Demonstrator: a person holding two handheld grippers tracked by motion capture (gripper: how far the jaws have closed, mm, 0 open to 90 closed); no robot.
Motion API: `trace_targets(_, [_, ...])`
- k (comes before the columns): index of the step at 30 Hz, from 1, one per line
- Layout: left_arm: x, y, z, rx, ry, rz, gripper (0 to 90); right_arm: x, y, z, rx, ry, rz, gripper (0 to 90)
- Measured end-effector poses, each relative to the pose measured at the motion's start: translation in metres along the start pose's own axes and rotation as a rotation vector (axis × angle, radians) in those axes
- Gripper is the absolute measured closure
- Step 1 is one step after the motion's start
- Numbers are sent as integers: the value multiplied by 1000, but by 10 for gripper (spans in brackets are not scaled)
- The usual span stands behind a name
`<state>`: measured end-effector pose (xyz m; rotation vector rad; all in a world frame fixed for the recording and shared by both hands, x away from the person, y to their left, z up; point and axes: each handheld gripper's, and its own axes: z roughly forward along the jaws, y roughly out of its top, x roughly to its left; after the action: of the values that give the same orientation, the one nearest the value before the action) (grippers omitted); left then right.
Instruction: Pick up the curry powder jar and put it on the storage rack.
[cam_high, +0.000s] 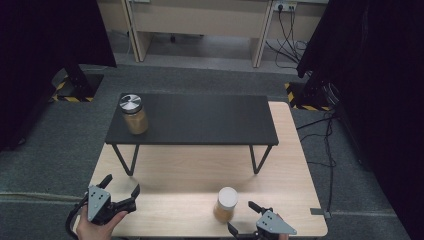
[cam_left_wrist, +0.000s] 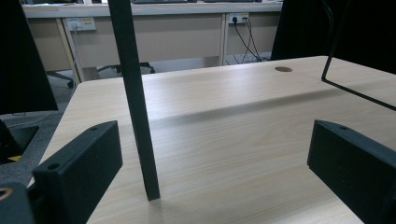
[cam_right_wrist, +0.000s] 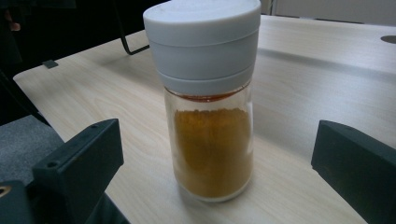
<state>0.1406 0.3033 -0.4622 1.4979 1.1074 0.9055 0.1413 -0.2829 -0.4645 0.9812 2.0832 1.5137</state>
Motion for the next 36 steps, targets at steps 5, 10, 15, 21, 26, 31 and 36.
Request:
trace_targets(5, [0,0,1,7,-3,1,20,-1,5,10,8,11,-10,26])
trace_targets(10, [1,0,1,7,-1,-3,20,-3,10,20,12,19,-19,27])
trace_targets(15, [1,0,1,5,-2,-7,20,-5,9,31,21,24,-17,48])
trace_targets(21, [1,0,1,5,-8,-9,21,-7,6,40,14,39,-28,116])
trace_targets(26, [1,0,1,7,-10,-11,20,-11,4,46,6,52,-33,188])
trace_targets(31, [2,0,2,10,-11,-12,21,-13,1,50,2,58,-38,249])
trace_targets(36, [1,0,2,14,-13,-11,20,-15,-2,48,-5,58,-38,280])
